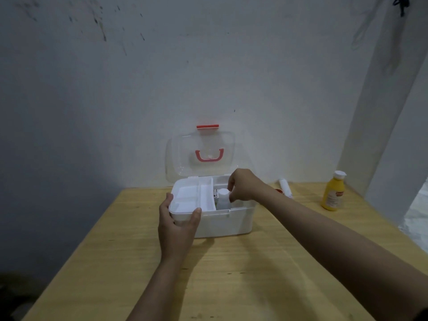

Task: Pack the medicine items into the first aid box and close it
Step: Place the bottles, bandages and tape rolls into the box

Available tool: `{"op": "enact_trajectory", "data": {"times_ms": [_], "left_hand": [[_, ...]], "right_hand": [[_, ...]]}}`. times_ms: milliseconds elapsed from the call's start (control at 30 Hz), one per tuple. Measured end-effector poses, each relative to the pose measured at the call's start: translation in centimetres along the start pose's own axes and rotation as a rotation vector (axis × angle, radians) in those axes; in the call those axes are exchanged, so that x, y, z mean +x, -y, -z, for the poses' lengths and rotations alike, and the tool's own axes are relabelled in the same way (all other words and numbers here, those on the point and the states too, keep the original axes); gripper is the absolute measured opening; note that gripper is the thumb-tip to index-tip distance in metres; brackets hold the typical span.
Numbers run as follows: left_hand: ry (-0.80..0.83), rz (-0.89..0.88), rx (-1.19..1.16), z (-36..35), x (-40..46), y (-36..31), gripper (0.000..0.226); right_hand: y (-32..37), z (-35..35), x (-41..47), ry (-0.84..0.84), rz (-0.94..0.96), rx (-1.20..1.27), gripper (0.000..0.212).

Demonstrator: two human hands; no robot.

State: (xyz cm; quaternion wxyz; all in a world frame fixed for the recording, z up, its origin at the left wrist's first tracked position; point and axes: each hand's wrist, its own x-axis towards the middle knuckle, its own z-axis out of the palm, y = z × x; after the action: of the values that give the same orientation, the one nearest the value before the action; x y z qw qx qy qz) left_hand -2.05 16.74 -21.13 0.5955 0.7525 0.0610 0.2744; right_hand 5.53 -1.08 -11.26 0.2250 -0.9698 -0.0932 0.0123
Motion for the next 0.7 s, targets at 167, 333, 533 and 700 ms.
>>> {"op": "enact_trajectory", "data": {"times_ms": [167, 333, 533, 700], "left_hand": [[-0.007, -0.01, -0.011, -0.1, 0.1, 0.0, 0.075], [-0.001, -0.013, 0.002, 0.0, 0.1, 0.1, 0.076], [0.008, -0.015, 0.009, 0.1, 0.1, 0.1, 0.077], [0.01, -0.011, 0.007, 0.2, 0.0, 0.0, 0.075]], "right_hand": [[0.3, 0.6, 0.5, 0.096, -0.08, 0.092, 0.024], [0.1, 1.3, 1.1, 0.169, -0.151, 0.196, 0.029], [0.5, 1.2, 1.6, 0.214, -0.239, 0.284, 0.03], [0.2, 1.5, 2.0, 0.226, -0.259, 0.342, 0.034]]}}
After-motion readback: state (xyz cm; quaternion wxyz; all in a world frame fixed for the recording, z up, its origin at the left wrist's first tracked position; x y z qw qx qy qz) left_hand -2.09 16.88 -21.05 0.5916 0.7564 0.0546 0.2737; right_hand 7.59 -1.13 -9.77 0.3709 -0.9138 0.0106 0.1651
